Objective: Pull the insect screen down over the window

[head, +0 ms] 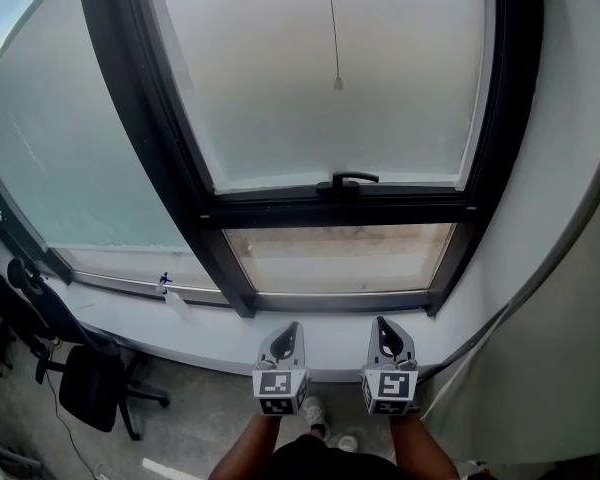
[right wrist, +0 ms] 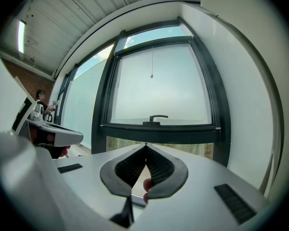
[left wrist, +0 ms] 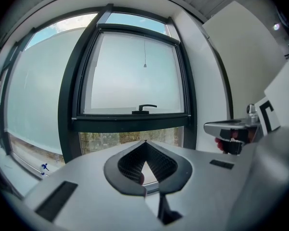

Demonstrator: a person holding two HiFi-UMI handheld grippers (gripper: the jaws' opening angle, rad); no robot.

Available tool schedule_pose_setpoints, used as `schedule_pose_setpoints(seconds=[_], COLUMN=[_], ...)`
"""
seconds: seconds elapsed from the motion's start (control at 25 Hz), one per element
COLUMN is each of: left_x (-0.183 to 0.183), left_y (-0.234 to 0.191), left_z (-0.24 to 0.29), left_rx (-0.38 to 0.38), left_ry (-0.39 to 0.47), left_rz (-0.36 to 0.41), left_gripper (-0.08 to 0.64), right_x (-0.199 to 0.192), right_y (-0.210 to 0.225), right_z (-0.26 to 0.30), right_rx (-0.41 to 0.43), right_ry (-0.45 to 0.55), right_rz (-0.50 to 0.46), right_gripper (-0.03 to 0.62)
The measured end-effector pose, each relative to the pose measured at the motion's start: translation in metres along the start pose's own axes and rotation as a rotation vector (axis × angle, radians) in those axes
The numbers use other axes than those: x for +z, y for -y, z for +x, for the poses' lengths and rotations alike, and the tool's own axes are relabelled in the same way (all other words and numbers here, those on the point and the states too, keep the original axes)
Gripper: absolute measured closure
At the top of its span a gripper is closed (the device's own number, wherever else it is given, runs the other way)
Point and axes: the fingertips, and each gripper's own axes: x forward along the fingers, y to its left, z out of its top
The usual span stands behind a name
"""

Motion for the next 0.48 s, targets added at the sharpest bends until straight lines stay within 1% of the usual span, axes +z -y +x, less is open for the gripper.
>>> schedule_pose_setpoints(seconds=[0.24, 0.48], left_x=[0.007, 0.016], left_y=[-0.018, -0.035], left_z=[0.04, 0.092], left_rx=[-0.016, -0.053], left_ry=[0.014, 0.022], left_rz=[-0.009, 0.007], left_gripper=[0.557, 0.557], right_x=[0.006, 0.016], right_y=[0.005, 0.015], right_z=[0.04, 0.091], right_rx=[-0.004, -0.023], right_ry=[-0.006, 0.014], right_rz=[-0.027, -0.038], right_gripper=[0.589, 0.589])
